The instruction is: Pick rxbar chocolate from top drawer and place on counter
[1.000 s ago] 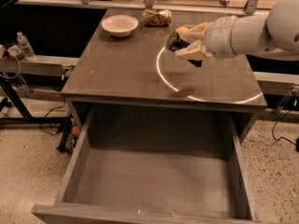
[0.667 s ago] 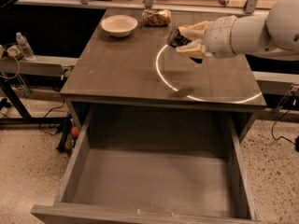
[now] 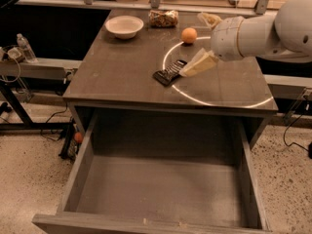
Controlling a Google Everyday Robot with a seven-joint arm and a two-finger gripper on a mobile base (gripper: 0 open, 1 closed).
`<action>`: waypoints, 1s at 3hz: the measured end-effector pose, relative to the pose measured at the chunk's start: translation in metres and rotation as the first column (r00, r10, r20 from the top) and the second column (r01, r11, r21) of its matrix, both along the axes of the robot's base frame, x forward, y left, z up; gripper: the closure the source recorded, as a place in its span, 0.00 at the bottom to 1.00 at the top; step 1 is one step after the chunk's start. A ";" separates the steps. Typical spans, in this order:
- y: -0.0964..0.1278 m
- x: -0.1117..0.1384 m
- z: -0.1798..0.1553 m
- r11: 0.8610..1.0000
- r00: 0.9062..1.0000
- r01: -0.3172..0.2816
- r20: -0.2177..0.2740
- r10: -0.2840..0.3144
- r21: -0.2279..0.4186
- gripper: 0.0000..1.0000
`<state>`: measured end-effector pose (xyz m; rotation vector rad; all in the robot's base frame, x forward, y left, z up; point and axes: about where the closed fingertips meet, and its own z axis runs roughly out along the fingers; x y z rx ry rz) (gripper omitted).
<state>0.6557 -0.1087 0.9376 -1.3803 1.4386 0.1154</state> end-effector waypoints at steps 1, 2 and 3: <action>-0.009 -0.009 0.003 0.999 1.000 0.019 -0.014 -0.019 0.030 0.00; -0.057 -0.023 0.031 0.995 0.995 0.093 0.025 -0.093 0.027 0.00; -0.127 -0.029 0.078 0.978 0.972 0.206 0.116 -0.205 0.004 0.00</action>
Offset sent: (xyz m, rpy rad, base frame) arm -0.0522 -0.1738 0.0903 0.0034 -0.1173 -0.2665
